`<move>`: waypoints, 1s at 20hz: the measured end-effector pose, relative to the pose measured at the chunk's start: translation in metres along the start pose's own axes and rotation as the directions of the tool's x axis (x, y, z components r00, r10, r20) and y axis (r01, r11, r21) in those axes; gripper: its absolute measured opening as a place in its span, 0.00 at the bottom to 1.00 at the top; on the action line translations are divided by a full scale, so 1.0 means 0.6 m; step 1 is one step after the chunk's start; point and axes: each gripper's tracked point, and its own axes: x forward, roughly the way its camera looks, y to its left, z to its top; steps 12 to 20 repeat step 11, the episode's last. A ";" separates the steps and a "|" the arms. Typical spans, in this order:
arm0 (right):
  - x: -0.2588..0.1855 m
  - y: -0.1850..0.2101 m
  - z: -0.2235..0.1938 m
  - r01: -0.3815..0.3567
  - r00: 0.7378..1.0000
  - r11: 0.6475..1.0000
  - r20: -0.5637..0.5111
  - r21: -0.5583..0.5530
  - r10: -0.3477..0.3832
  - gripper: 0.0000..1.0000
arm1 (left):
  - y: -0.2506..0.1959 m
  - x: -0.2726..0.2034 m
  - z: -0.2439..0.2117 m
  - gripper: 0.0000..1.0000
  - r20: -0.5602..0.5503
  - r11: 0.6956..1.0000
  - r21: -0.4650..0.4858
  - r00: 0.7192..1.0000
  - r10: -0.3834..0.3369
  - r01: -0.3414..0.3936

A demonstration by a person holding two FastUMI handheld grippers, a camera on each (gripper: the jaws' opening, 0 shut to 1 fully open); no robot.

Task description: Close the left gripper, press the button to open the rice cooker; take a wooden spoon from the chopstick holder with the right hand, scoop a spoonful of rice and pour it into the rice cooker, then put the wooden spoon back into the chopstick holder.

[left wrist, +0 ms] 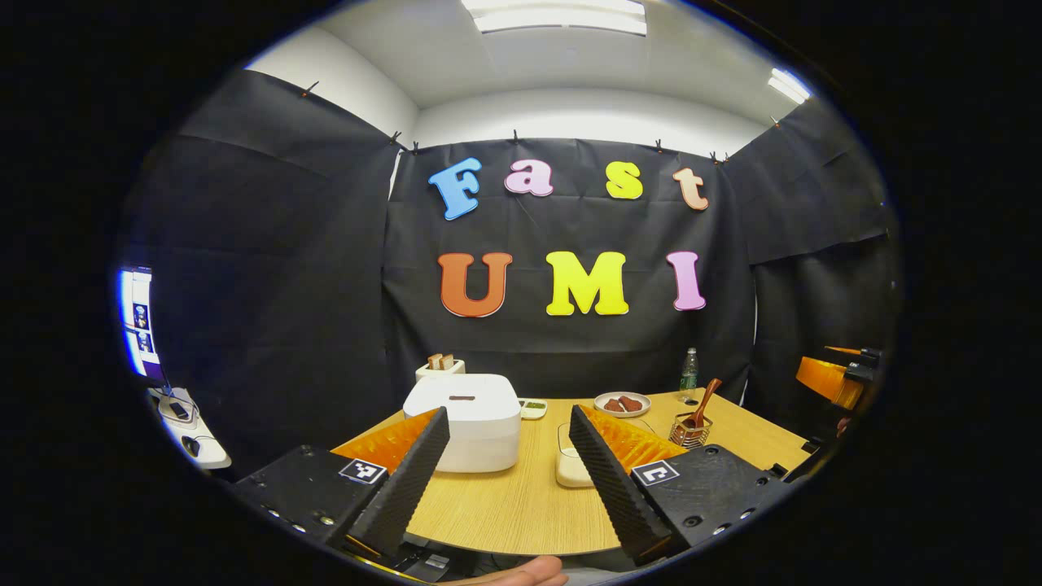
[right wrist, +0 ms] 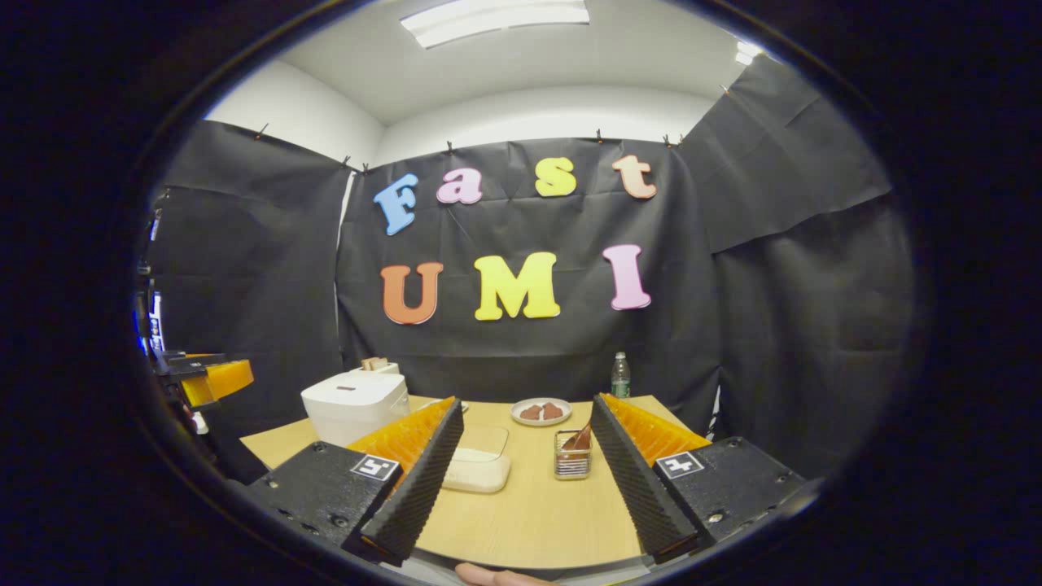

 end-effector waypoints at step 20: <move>0.004 0.010 0.024 -0.012 0.998 1.000 0.066 0.027 0.011 0.94 | 0.006 0.000 0.002 0.94 0.020 1.000 -0.010 1.000 -0.004 0.004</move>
